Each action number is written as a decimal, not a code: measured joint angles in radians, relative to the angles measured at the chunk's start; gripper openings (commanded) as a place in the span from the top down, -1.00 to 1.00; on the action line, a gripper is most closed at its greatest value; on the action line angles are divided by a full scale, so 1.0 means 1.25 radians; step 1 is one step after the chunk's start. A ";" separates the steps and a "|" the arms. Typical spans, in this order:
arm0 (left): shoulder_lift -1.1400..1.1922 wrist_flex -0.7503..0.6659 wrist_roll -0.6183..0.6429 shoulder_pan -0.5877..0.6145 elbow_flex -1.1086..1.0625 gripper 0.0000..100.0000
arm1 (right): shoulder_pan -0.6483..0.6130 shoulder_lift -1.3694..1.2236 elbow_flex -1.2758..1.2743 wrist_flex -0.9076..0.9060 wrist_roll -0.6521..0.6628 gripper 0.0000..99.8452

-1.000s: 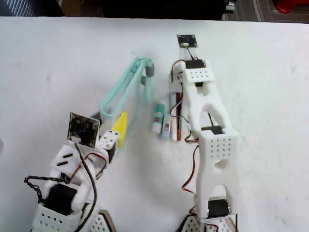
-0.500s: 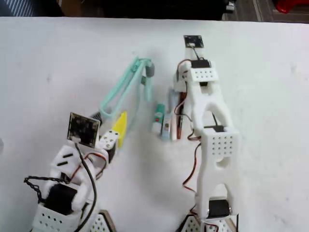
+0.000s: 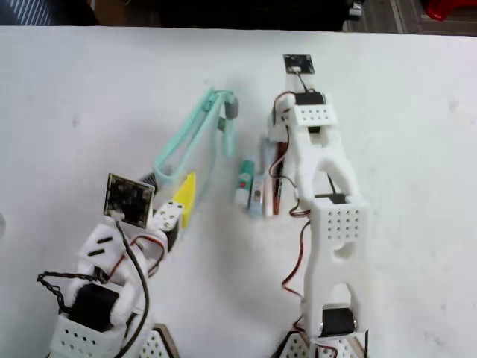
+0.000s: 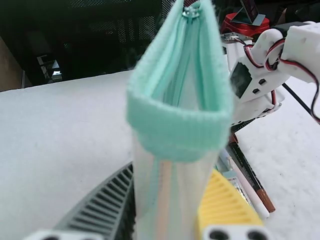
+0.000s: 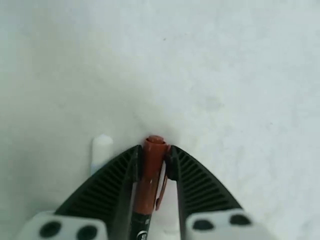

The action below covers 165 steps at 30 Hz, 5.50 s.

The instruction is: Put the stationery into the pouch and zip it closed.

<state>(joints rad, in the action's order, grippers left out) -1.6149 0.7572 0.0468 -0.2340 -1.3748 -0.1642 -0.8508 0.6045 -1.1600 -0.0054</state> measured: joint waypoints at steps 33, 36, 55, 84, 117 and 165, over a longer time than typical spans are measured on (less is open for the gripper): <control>0.000 0.000 0.000 0.000 0.000 0.69 | 0.038 0.205 0.277 -0.311 -0.001 0.97; 0.000 0.000 0.000 0.000 0.000 0.69 | 0.041 0.300 0.416 -0.400 -0.001 0.97; 0.000 0.000 0.000 0.000 0.000 0.69 | -0.123 0.968 0.647 -0.430 -0.001 0.96; 0.000 0.000 0.000 0.000 0.000 0.68 | -0.377 1.088 0.185 -0.124 -0.001 0.97; 0.002 0.001 0.000 -0.001 -0.007 0.60 | -0.394 1.084 -0.502 0.450 -0.001 0.97; 0.004 0.001 0.000 -0.001 -0.007 0.68 | -0.173 1.294 -0.503 -0.017 -0.002 0.54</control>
<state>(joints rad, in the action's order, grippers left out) -1.6103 0.7587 0.0468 -0.2355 -1.3840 -0.3805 0.7664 -0.0245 -1.1815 -0.0084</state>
